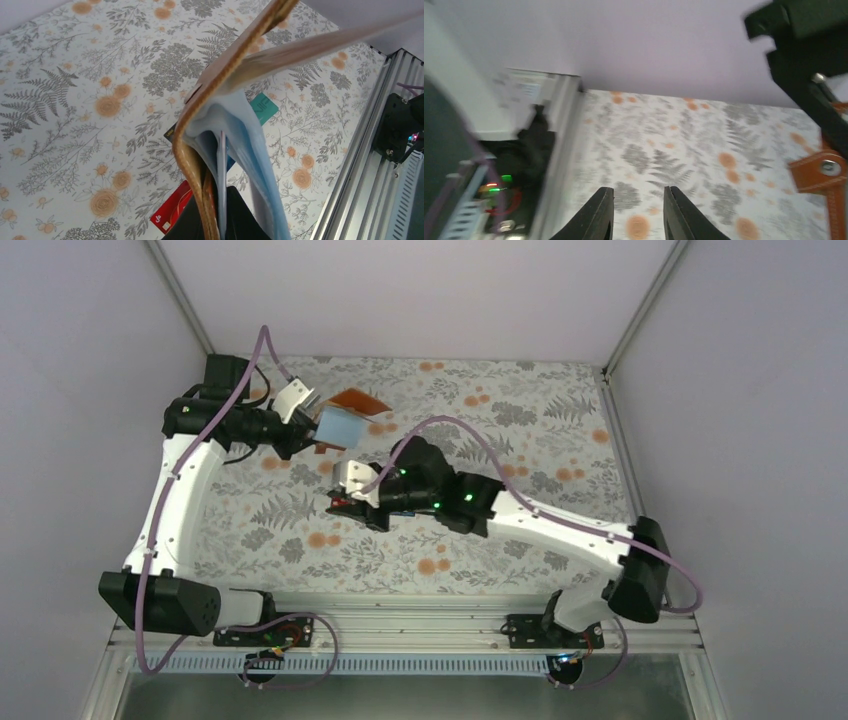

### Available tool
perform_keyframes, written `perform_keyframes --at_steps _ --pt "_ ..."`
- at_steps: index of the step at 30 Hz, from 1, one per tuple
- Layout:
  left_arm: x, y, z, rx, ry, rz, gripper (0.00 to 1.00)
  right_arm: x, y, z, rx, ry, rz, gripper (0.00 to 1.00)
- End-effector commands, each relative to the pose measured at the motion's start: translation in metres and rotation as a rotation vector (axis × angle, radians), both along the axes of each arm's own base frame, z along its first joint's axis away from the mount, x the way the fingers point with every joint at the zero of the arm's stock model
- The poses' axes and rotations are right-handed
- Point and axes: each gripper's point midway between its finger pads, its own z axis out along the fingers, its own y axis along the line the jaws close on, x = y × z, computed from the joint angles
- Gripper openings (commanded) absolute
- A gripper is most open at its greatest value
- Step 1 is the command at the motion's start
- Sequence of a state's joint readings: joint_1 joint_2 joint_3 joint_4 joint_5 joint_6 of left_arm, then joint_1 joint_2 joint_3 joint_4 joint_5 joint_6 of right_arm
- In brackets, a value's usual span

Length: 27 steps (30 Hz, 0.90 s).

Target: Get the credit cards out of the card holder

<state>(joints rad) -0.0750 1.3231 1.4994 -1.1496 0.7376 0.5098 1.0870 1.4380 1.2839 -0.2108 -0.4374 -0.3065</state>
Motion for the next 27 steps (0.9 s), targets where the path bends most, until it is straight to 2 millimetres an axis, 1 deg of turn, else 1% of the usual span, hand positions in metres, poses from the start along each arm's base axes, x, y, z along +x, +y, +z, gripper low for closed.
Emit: perform_keyframes --at_steps 1,3,5,7,10,13,17,22,25,27 --pt "0.0 -0.006 0.003 -0.037 0.011 -0.011 0.02 0.061 0.019 0.022 0.142 -0.144 -0.293 0.27" --pt "-0.001 -0.006 0.003 -0.04 0.016 -0.013 0.02 0.075 0.025 0.018 0.149 -0.185 -0.34 0.26" --pt "-0.002 -0.007 0.003 -0.046 0.017 -0.018 0.02 0.089 0.029 0.008 0.134 -0.197 -0.359 0.25" --pt "-0.003 -0.007 0.005 -0.049 0.015 -0.023 0.02 0.105 0.03 0.002 0.121 -0.191 -0.391 0.24" --pt "-0.006 -0.008 0.003 -0.054 0.021 -0.033 0.02 0.118 0.028 0.001 0.125 -0.19 -0.417 0.25" --pt "-0.008 -0.008 0.001 -0.052 0.024 -0.038 0.03 0.13 0.022 0.004 0.135 -0.181 -0.447 0.25" --pt "-0.009 -0.007 -0.004 -0.039 0.031 -0.033 0.02 0.14 0.009 0.016 0.173 -0.159 -0.457 0.25" --pt "-0.014 -0.009 -0.005 -0.054 0.04 -0.054 0.02 0.167 -0.005 0.021 0.179 -0.155 -0.537 0.27" --pt "-0.019 -0.01 -0.007 -0.055 0.043 -0.067 0.02 0.178 -0.015 0.031 0.193 -0.151 -0.556 0.27" --pt "-0.021 -0.009 -0.01 -0.048 0.045 -0.069 0.02 0.182 -0.022 0.038 0.203 -0.13 -0.534 0.28"
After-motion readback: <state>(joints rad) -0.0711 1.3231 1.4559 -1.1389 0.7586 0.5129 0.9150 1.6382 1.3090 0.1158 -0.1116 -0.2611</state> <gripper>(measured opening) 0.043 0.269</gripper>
